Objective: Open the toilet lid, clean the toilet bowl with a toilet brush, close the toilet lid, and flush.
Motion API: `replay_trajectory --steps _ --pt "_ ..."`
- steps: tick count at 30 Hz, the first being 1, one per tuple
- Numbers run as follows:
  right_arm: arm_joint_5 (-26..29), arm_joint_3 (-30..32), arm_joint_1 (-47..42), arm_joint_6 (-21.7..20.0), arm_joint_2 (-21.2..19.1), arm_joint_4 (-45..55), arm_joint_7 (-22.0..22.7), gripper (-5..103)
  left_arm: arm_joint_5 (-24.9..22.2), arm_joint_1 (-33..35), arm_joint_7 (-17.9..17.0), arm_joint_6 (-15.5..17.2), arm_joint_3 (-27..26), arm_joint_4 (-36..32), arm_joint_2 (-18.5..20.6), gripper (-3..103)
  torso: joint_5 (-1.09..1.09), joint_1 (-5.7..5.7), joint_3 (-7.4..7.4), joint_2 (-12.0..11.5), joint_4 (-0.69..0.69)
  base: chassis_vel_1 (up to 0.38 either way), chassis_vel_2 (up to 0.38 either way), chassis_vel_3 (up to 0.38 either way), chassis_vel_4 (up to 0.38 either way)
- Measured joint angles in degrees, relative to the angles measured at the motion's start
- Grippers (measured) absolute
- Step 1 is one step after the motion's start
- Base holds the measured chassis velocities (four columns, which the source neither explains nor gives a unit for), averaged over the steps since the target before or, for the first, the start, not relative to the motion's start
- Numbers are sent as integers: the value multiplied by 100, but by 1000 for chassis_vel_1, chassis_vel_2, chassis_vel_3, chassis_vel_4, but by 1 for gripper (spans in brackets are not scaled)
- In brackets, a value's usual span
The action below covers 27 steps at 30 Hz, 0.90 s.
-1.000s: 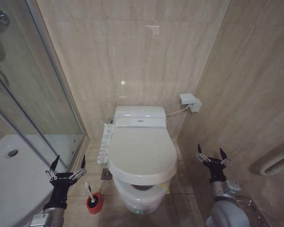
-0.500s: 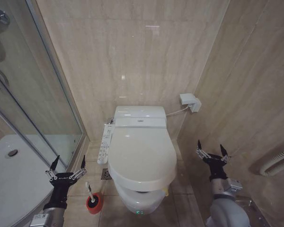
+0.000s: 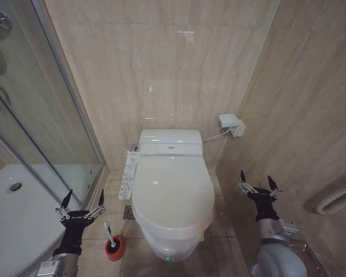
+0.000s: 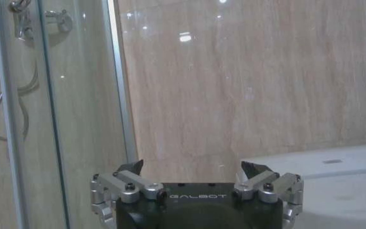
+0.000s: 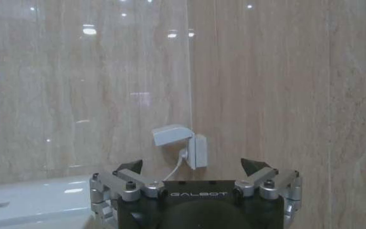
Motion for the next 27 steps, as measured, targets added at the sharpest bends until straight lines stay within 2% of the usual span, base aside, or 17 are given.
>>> replay_trajectory --steps 27 --pt "10 -3 -2 1 -1 6 -7 100 0 0 0 0 0 0 0 100 0 0 0 0 0 0 0 0 0"
